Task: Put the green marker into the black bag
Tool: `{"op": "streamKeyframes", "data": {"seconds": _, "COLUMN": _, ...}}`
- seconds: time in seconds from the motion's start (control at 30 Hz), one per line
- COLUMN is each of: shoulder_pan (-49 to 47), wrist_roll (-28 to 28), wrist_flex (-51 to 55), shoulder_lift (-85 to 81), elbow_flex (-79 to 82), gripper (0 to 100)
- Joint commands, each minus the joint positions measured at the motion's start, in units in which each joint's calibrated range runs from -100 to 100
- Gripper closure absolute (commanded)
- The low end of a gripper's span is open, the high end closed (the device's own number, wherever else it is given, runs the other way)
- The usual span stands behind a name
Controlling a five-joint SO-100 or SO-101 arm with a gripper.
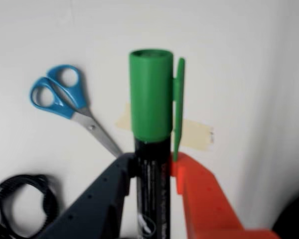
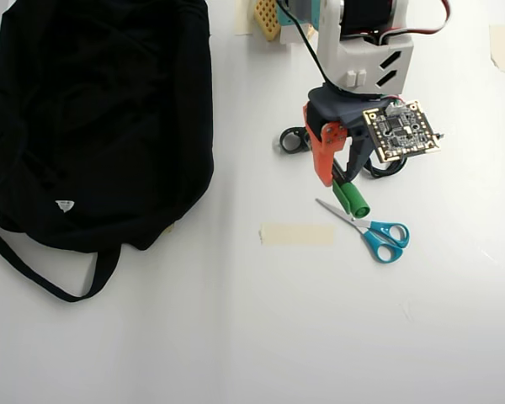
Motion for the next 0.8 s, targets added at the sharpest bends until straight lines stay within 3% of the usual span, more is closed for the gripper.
{"op": "streamKeyframes", "data": {"seconds": 0.0, "shoulder_pan": 0.01, "wrist_roll": -1.97, "wrist_flex": 0.0, "shoulder_lift": -3.46, "elbow_flex": -2.03, "gripper": 98}}
{"op": "streamKeyframes", "data": {"seconds": 0.53, "shoulder_pan": 2.56, "wrist_roll": -8.69, "wrist_flex": -9.99, "shoulder_lift": -2.13, "elbow_flex": -1.4, "gripper": 98}}
{"op": "streamKeyframes", "data": {"seconds": 0.77, "shoulder_pan": 2.7, "wrist_roll": -8.48, "wrist_flex": -15.51, "shoulder_lift": -2.13, "elbow_flex": 5.96, "gripper": 98}}
